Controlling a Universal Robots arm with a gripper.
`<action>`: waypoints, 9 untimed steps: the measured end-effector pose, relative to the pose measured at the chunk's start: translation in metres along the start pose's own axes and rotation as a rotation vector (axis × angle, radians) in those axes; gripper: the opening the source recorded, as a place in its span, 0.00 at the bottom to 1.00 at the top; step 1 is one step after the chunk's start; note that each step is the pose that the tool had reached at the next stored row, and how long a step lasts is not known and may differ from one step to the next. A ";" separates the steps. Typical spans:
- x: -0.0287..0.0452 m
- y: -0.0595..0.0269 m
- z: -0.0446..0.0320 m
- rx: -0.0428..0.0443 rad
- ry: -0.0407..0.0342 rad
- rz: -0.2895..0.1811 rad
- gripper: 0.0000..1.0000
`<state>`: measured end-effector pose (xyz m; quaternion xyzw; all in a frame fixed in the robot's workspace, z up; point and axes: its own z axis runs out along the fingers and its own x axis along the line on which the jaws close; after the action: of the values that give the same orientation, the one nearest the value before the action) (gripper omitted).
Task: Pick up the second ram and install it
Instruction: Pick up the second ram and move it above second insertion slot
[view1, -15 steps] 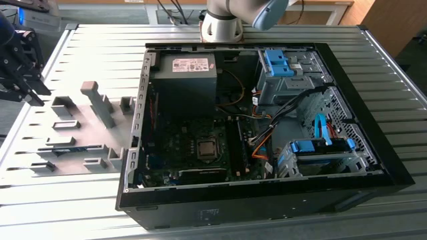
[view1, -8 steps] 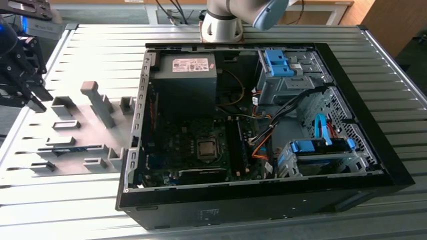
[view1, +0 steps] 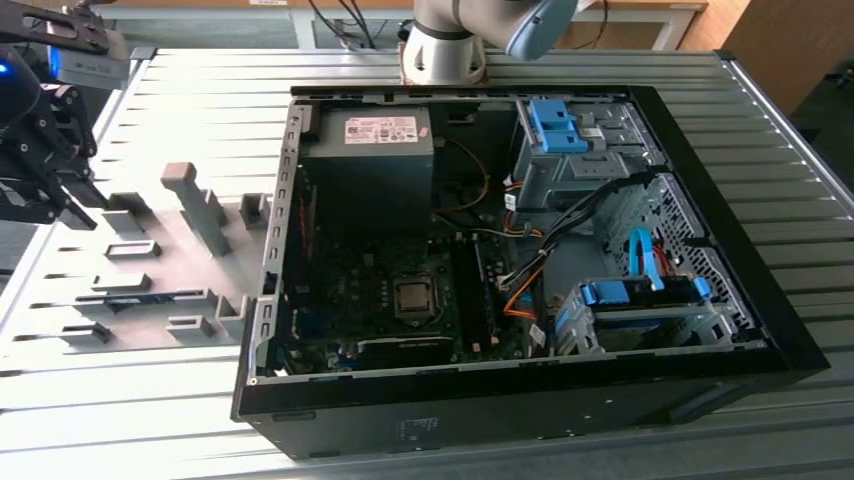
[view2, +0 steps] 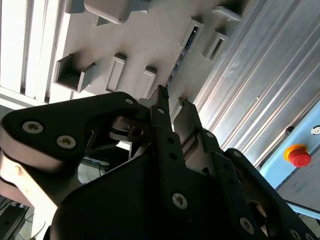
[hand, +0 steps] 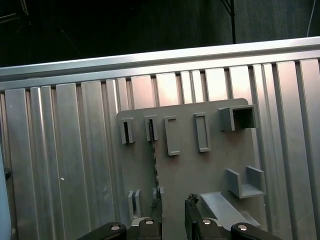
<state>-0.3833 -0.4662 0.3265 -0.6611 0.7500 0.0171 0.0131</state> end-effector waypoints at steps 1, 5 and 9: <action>0.0001 -0.0001 0.0006 -0.0001 0.0000 0.000 0.32; 0.0004 0.0000 0.0020 -0.0001 0.0001 0.000 0.32; 0.0004 0.0000 0.0020 -0.0001 0.0001 0.000 0.32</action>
<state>-0.3833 -0.4666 0.3245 -0.6613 0.7498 0.0171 0.0130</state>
